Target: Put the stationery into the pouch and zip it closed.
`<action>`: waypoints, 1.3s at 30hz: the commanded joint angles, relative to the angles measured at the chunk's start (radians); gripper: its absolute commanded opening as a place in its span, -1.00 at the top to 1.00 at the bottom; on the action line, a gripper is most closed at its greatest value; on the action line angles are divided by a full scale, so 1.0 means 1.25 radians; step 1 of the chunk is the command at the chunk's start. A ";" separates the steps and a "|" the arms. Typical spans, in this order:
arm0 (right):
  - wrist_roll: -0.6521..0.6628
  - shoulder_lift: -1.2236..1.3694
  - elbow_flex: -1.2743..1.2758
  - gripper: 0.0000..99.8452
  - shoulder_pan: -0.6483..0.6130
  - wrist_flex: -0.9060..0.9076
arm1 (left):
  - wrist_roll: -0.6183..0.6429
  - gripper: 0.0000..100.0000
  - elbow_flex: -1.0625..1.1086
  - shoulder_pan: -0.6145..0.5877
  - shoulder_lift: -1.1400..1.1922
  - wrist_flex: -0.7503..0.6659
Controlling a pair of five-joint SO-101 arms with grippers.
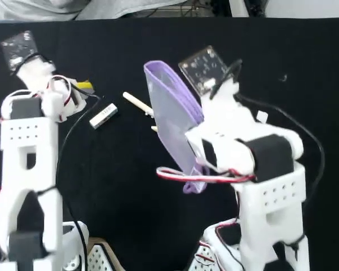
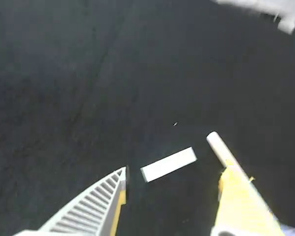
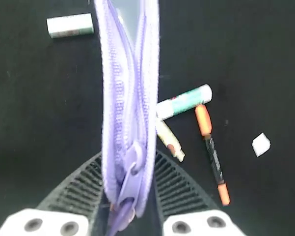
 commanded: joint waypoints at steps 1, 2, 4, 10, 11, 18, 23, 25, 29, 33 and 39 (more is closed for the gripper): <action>-0.007 -0.064 0.060 0.98 -0.010 0.018 | -0.120 0.40 -0.071 0.046 0.070 -0.012; -0.007 -0.078 0.072 0.98 -0.007 0.017 | -0.144 0.40 -0.083 0.063 0.095 -0.009; -0.006 -0.099 0.094 0.98 -0.007 0.010 | -0.162 0.40 -0.125 0.082 0.140 0.014; 0.001 -0.117 0.142 0.98 -0.007 0.012 | -0.269 0.40 -0.310 0.102 0.354 0.099; 0.001 -0.117 0.148 0.98 -0.007 0.012 | -0.291 0.40 -0.352 0.104 0.400 0.115; 0.031 -0.118 0.196 0.98 -0.011 0.011 | -0.453 0.40 -0.713 0.100 0.712 0.266; 0.031 -0.122 0.207 0.98 -0.011 0.009 | -0.547 0.40 -0.980 0.100 0.897 0.347; 0.031 -0.122 0.207 0.98 -0.011 0.009 | -0.581 0.40 -1.061 0.101 0.968 0.371; 0.031 -0.122 0.207 0.98 -0.011 0.009 | -0.604 0.40 -1.207 0.091 1.097 0.408; 0.031 -0.122 0.208 0.98 -0.011 0.007 | -0.604 0.40 -1.339 0.090 1.202 0.484; 0.031 -0.122 0.209 0.98 -0.011 0.006 | -0.605 0.57 -1.437 0.094 1.278 0.513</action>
